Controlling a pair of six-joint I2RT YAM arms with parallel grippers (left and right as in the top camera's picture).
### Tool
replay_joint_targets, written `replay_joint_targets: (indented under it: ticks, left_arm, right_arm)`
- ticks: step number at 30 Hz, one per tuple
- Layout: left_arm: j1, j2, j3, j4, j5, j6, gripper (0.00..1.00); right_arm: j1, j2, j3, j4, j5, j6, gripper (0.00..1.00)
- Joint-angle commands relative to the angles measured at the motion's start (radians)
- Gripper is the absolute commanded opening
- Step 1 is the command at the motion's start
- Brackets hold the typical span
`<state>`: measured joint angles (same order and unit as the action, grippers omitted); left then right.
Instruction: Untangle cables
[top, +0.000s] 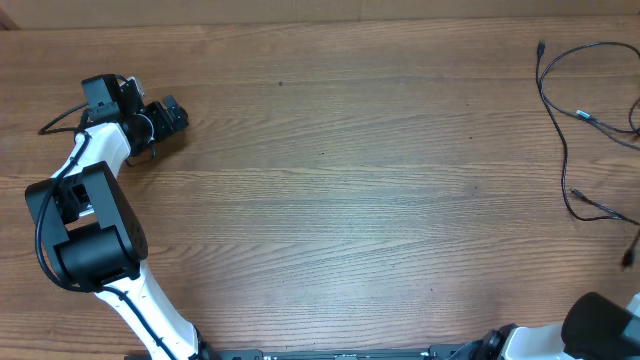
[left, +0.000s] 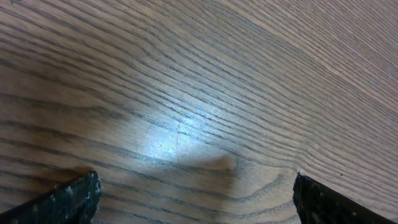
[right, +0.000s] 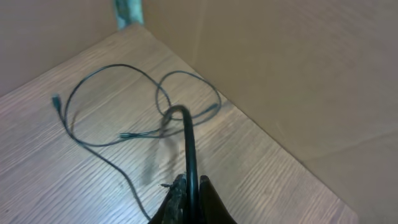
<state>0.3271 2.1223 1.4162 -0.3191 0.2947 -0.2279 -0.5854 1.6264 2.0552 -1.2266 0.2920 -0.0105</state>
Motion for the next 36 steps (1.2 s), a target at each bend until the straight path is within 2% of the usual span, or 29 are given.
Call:
replay_joint_targets:
  ticks: [1, 22, 31, 36]
  left_arm:
    - [-0.004, 0.002, 0.002, -0.01, -0.018, 0.019, 1.0]
    - [-0.004, 0.002, 0.002, -0.01, -0.018, 0.019, 0.99]
    - [-0.004, 0.002, 0.002, -0.01, -0.017, 0.019, 1.0]
    - [-0.004, 0.002, 0.002, -0.01, -0.018, 0.019, 1.0]
  right_arm:
    - [-0.051, 0.006, 0.012, 0.014, -0.06, 0.015, 0.04]
    - [-0.207, 0.024, -0.007, 0.04, -0.085, -0.02, 0.04]
    - [-0.224, 0.174, -0.061, 0.111, -0.099, -0.023, 0.04]
    - [-0.224, 0.257, -0.061, 0.118, -0.19, -0.023, 0.04]
